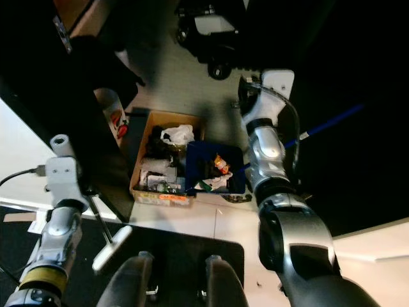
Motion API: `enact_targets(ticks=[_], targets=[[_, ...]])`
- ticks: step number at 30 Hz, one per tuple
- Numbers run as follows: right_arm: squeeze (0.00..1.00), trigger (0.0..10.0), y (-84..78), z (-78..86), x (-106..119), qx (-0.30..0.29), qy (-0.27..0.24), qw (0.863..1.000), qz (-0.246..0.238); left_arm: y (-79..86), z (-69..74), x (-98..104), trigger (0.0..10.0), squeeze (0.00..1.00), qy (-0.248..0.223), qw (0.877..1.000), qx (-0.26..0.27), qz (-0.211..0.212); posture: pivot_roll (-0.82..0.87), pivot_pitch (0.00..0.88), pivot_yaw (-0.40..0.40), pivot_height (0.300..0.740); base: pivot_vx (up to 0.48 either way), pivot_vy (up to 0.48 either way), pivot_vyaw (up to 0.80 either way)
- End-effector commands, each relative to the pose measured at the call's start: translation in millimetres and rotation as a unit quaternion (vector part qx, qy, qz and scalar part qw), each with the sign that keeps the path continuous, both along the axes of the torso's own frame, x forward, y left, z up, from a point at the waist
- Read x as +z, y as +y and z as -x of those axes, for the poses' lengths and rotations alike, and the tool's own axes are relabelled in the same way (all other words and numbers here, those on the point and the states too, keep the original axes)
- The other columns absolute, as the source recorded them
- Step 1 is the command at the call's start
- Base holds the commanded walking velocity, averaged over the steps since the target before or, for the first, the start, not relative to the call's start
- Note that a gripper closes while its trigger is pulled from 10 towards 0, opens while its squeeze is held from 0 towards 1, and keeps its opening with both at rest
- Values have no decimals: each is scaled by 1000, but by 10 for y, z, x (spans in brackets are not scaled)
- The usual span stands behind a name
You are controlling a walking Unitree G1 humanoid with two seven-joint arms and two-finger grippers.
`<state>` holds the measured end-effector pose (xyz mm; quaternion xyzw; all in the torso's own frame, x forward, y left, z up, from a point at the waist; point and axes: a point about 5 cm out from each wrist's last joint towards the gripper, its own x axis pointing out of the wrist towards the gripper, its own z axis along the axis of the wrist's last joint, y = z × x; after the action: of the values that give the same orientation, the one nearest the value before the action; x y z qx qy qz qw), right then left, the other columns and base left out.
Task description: Sweep floor
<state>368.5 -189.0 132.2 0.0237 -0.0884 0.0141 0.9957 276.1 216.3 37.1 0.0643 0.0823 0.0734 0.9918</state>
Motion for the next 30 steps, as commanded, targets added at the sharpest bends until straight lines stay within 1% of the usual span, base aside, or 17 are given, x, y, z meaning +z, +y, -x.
enact_targets(ticks=[1, 3, 5, 6, 7, 9, 12, 14, 16, 20, 21, 22, 23, 29, 30], targets=[[0, 10000, -128, 91, -216, -15, 49, 998, -27, -37, -36, 31, 10000, 0, -13, 1000, -9, -1, 38, 18, -21, 731, 0, 0, 0], [0, 10000, -131, 163, -362, -10, 74, 996, -53, -39, -53, 27, 10000, 0, -13, 1000, -9, 1, 31, 13, -20, 731, 0, 0, 0], [0, 10000, -78, 218, -469, 9, 93, 994, -54, -49, -74, 27, 10000, 0, -15, 1000, -12, 5, 29, 7, -19, 731, 0, 0, 0], [0, 10000, -78, 218, -469, 9, 93, 994, -54, -49, -74, 27, 10000, 0, -15, 1000, -12, 5, 29, 7, -19, 731, 0, 0, 0], [0, 10000, -60, 259, -526, 14, 99, 993, -61, -55, -95, 21, 10000, 0, -16, 1000, -13, 13, 30, 0, -21, 731, 0, 0, 0], [0, 10000, -66, 297, -571, 7, 99, 992, -82, -52, -106, 12, 10000, 0, -15, 1000, -9, 23, 30, 0, -21, 731, 0, 0, 0], [0, 10000, -113, 342, -610, -3, 102, 992, -77, -35, -108, 2, 10000, 0, -12, 1000, -6, 24, 29, 0, -19, 731, 0, 0, 0], [0, 10000, -154, 366, -612, 2, 97, 992, -75, -18, -104, 2, 10000, 0, -12, 1000, -5, 22, 29, 0, -17, 731, 0, 0, 0], [0, 10000, -211, 381, -601, 4, 92, 992, -91, 10, -100, 5, 10000, 0, -12, 1000, -3, 19, 30, 0, -15, 731, 0, 0, 0], [0, 10000, -316, 415, -596, 14, 94, 991, -90, 87, -92, 26, 10000, 0, -19, 1000, 7, 17, 23, 0, -13, 731, 0, 0, 0], [310, 10000, -333, 430, -603, 18, 98, 991, -86, 95, -87, 29, 10000, 0, -21, 1000, 5, 15, 23, 0, -18, 731, 0, 0, 0], [310, 10000, -348, 445, -611, 21, 101, 991, -80, 99, -83, 31, 10000, 0, -22, 1000, 3, 14, 24, 0, -20, 731, 0, 0, 0], [1000, 10000, -364, 460, -621, 19, 103, 991, -79, 103, -78, 28, 10000, 0, -23, 1000, 3, 14, 23, 4, -24, 731, 0, 0, 0], [1000, 10000, -433, 522, -667, 1, 110, 990, -84, 124, -17, 10, 10000, 0, -28, 999, 10, 15, 23, 18, -29, 731, 0, 0, 0], [1000, 10000, -434, 520, -659, -1, 109, 991, -79, 124, -7, 7, 10000, 0, -28, 999, 10, 15, 22, 27, -32, 731, 0, 0, 0]])
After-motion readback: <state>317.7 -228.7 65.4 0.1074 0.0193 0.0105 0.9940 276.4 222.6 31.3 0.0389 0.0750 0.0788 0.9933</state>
